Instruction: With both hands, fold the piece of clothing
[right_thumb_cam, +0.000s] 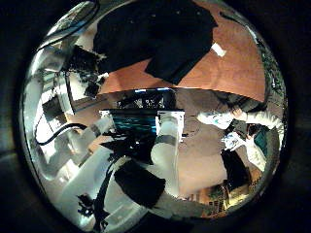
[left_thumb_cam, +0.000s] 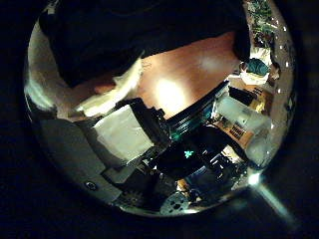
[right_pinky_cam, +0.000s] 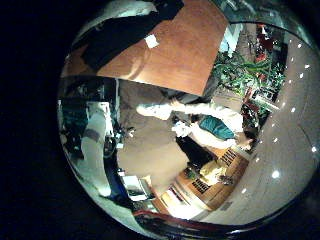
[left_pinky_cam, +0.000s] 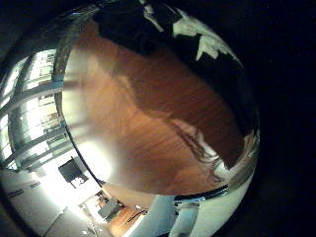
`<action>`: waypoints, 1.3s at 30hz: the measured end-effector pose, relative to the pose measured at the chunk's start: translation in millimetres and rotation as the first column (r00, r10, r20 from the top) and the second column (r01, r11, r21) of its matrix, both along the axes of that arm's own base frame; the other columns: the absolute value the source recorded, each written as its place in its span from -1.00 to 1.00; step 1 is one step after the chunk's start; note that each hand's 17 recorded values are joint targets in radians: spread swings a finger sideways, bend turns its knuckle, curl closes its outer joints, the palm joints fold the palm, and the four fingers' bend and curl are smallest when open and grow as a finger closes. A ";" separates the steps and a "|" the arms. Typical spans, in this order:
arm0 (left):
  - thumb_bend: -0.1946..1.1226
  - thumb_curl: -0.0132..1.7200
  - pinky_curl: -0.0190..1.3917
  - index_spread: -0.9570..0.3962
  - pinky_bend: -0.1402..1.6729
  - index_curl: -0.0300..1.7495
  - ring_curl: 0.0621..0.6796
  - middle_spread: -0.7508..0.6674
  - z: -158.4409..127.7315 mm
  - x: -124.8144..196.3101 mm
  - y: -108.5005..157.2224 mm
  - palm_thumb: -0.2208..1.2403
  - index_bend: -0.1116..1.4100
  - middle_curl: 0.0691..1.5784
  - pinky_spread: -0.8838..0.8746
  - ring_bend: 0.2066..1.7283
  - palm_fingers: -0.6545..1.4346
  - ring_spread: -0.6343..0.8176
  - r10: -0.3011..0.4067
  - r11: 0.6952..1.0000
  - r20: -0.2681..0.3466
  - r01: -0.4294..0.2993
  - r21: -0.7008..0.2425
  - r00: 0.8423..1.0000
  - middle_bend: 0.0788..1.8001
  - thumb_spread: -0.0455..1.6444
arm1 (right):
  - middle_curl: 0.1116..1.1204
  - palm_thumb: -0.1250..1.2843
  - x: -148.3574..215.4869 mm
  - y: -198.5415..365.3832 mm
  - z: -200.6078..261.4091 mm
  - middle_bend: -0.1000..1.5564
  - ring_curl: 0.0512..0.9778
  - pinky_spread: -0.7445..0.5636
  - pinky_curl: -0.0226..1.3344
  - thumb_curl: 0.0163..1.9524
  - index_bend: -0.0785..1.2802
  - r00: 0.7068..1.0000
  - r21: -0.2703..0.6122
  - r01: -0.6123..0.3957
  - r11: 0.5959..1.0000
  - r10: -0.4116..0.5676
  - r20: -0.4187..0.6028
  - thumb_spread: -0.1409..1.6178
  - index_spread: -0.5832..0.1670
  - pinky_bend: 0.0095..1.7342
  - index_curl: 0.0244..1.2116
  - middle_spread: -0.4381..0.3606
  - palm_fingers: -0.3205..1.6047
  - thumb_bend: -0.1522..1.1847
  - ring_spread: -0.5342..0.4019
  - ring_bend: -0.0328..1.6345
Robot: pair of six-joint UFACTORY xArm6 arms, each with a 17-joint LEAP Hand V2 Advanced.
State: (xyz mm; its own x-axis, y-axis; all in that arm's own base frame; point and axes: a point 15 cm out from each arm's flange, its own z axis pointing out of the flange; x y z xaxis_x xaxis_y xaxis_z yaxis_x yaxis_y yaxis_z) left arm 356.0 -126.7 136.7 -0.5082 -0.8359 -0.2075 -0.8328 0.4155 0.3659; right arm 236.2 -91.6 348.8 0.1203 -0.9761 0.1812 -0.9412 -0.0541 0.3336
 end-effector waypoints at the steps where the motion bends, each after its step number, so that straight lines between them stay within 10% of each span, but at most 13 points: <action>1: -0.63 -0.54 -0.41 0.07 -0.08 -0.49 -0.18 -0.34 0.6 0.9 0.2 0.19 -0.59 -0.28 -0.40 0.09 0.60 -0.62 0.000 1.000 -0.001 0.000 0.003 1.000 -0.24 0.26 | -0.49 -0.63 0.0 0.0 0.1 -0.56 -0.66 0.48 -0.78 -0.80 -0.63 1.000 0.000 0.000 1.000 0.000 0.000 0.55 -0.46 -0.27 -0.52 -0.20 -0.33 -0.80 0.05 -0.15; 14: -0.66 -0.39 -0.10 -0.39 0.37 -0.13 0.40 -0.66 35.4 0.3 -8.1 0.44 -0.30 0.07 -0.67 0.45 0.63 -0.76 -0.004 0.999 -0.095 0.000 -0.036 0.995 -0.07 0.32 | -0.49 -0.61 2.6 -0.8 -3.9 -0.54 -0.64 0.45 -0.80 -0.80 -0.64 1.000 0.000 -0.003 1.000 0.003 -0.003 0.55 -0.48 -0.28 -0.51 -0.25 -0.27 -0.79 -0.05 -0.10; 26: -0.72 -0.31 0.00 -0.57 0.44 0.19 0.52 -0.76 110.0 13.1 -25.8 0.43 -0.29 0.25 -0.68 0.56 0.56 -0.75 -0.010 0.998 -0.176 -0.001 -0.064 0.984 -0.03 0.36 | -0.44 -0.32 28.4 -0.2 -84.4 -0.47 -0.61 0.31 -0.81 -0.74 -0.66 0.997 0.013 -0.075 0.997 0.075 0.013 0.45 -0.44 -0.23 -0.55 -0.25 -0.31 -0.80 -0.24 -0.05; 39: -0.72 -0.26 0.04 -0.64 0.46 0.42 0.53 -0.81 118.6 23.7 -12.1 0.41 -0.38 0.34 -0.68 0.60 0.53 -0.74 0.018 0.998 -0.225 -0.032 -0.056 0.974 -0.03 0.38 | -0.43 -0.35 58.3 10.4 -161.5 -0.45 -0.64 0.30 -0.81 -0.73 -0.64 0.989 0.030 -0.134 0.991 0.131 0.071 0.31 -0.35 -0.23 -0.54 -0.22 -0.41 -0.82 -0.19 -0.13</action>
